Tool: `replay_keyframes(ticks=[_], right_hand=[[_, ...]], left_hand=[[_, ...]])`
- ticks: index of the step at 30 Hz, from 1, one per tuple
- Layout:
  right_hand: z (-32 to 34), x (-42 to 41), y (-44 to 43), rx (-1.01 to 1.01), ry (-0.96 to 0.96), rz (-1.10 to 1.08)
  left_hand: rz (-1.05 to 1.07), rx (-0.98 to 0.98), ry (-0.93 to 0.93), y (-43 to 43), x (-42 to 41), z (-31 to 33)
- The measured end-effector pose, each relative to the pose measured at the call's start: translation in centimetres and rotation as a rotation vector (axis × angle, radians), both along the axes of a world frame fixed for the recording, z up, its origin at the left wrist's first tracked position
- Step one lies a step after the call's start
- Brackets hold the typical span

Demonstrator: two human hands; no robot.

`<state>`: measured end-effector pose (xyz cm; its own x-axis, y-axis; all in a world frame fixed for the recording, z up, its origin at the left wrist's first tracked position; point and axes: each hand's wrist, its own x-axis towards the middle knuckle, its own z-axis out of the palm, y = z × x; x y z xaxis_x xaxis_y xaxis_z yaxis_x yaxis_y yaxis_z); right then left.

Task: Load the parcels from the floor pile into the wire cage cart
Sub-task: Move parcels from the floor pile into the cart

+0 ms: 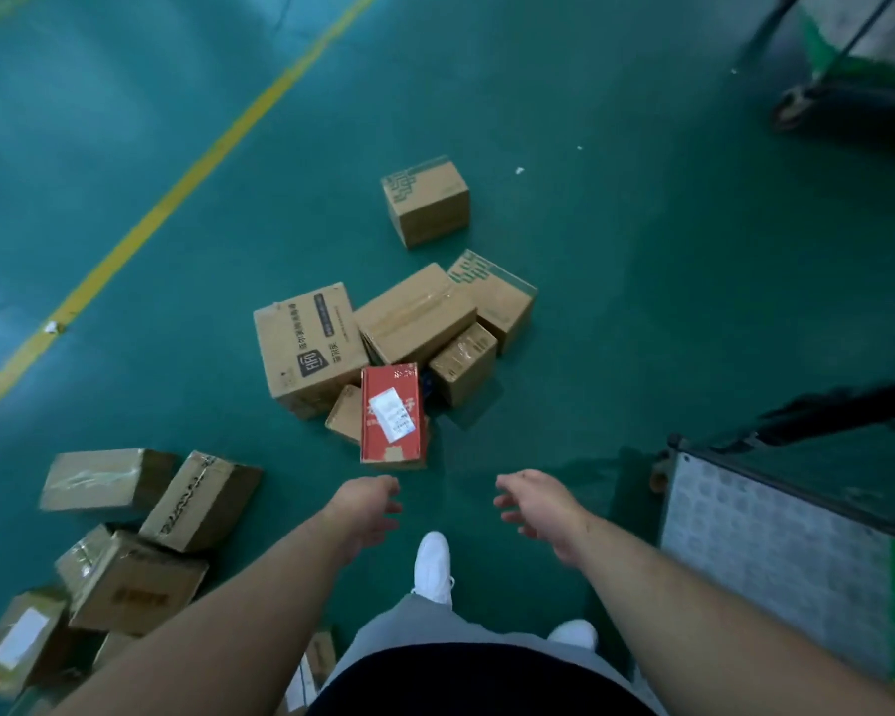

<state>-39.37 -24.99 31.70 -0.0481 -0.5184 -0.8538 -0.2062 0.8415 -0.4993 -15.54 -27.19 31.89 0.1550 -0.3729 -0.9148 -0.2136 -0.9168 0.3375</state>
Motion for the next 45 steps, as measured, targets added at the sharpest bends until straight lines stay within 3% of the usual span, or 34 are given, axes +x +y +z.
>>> replay_keyframes(ticks=[5,13,24,32,39,45], right_hand=[[0.8,0.1,-2.5,0.025,0.035,0.021],[-1.4,-6.6,-7.9,0.076,0.083,-0.030],[-2.5,-14.0,-23.9,0.032,0.149,0.228],[-3.1,-10.0,-33.2,0.084,0.181,0.450],[-5.2,-6.5,-40.8,0.110,0.259,0.474],[-11.2,-6.0,-45.1,0.179,0.306,0.483]], left_hand=[[0.045,0.006,0.014,-3.5,0.5,-0.2],[0.084,0.037,0.084,-9.3,-6.1,-0.7],[0.307,-0.008,0.103,-18.2,-10.7,0.0],[0.503,0.048,0.080,-23.3,-6.3,-1.7],[0.420,0.063,0.026,-31.9,-1.8,-5.2],[0.423,0.103,0.001,-37.9,-0.8,-9.7]])
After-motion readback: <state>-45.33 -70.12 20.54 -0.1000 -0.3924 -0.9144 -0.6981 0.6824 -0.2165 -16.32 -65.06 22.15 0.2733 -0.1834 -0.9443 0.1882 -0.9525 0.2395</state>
